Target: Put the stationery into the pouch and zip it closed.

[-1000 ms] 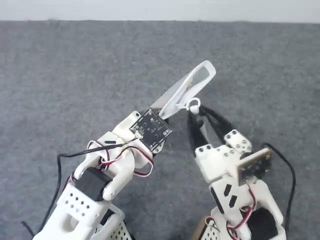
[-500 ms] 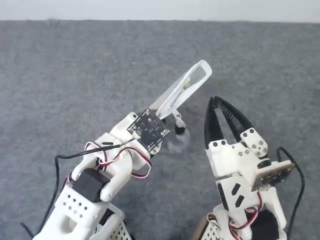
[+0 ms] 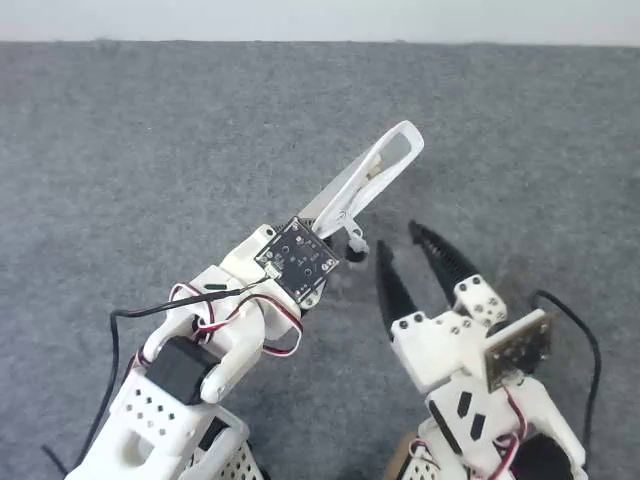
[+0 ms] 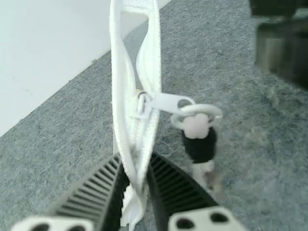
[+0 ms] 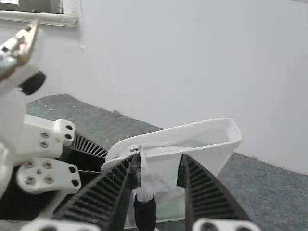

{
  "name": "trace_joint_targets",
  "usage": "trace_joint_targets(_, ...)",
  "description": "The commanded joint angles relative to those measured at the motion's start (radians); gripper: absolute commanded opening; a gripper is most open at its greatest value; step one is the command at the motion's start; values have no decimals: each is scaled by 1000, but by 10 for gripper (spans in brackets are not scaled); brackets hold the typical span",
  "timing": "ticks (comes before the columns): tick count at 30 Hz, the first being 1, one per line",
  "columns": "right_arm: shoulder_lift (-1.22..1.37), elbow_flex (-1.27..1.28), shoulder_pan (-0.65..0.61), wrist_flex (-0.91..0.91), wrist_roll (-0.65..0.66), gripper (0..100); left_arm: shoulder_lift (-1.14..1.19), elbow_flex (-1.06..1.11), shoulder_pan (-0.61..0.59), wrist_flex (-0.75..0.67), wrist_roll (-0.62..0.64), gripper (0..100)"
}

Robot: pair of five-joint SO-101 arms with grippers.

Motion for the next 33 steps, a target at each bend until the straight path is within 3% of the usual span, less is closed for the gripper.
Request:
trace_joint_targets(1,36,-49,-65,21,38,114,-11,-13,-6,17,15,9)
trace_joint_targets(10,268,-66,-71,-12,43,113,-11,-12,-6,17,15,9)
trace_joint_targets(23,285,-61,-18,-62,37,109,-11,-12,-6,17,17,9)
trace_joint_targets(27,285,-40,-16,-105,43,44,-11,-12,-6,17,17,9)
trace_joint_targets(33,285,-28,-16,-120,46,34,-11,-12,-6,18,17,9)
